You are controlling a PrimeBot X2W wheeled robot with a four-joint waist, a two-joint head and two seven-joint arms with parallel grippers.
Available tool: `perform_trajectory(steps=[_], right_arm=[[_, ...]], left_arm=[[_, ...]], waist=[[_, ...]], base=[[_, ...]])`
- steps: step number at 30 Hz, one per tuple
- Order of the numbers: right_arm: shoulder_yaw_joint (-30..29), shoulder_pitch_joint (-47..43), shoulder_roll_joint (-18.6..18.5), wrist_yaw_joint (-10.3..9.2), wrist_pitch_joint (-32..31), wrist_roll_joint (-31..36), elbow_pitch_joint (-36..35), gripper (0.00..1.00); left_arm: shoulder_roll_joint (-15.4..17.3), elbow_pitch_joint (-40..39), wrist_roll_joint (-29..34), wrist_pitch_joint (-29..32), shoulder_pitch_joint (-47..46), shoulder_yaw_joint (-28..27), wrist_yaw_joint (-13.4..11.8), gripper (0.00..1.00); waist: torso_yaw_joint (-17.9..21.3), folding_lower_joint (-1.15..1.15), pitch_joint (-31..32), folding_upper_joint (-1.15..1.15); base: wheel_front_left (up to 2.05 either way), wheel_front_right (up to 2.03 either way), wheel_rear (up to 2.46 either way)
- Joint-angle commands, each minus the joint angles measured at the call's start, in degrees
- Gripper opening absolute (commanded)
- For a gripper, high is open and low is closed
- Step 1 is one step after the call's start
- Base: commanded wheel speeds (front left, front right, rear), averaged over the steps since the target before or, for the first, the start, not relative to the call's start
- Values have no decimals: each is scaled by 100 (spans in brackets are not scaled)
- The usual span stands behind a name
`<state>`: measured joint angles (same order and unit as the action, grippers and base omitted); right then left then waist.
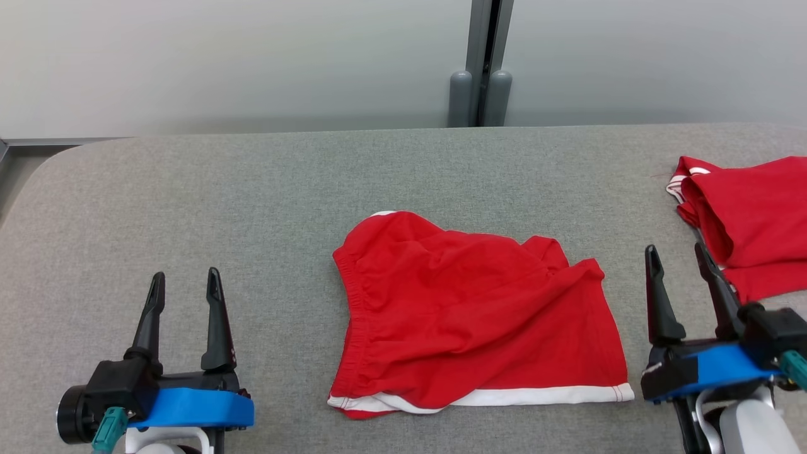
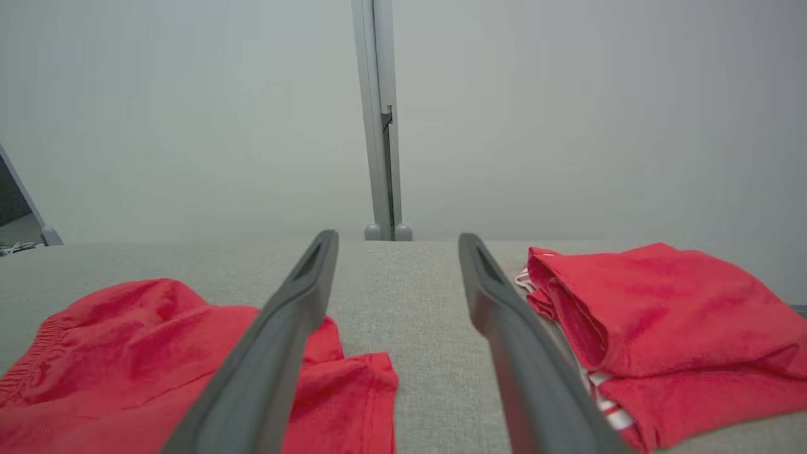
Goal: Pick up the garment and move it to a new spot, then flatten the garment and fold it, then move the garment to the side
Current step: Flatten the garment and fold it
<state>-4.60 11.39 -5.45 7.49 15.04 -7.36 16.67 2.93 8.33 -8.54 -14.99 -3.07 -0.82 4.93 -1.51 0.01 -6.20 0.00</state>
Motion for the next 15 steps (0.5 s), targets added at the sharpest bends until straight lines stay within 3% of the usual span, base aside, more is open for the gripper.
perform_trajectory(steps=[1, 8, 15], right_arm=[[-28, -192, 51, 1, 17, 42, -195, 100], [34, -796, 224, 1, 16, 58, -879, 100], [103, -872, 254, 1, 18, 58, -809, 100]], left_arm=[[-6, 15, 39, -27, 11, -8, -6, 100], [-6, 70, 61, -27, 8, -23, -20, 100], [-7, 114, 76, -27, -4, -35, -17, 100]], waist=[[6, -1, -1, 0], [7, -1, 6, 0], [17, -1, -9, 0]], base=[[0, 0, 0], [0, 0, 0], [0, 0, 0]])
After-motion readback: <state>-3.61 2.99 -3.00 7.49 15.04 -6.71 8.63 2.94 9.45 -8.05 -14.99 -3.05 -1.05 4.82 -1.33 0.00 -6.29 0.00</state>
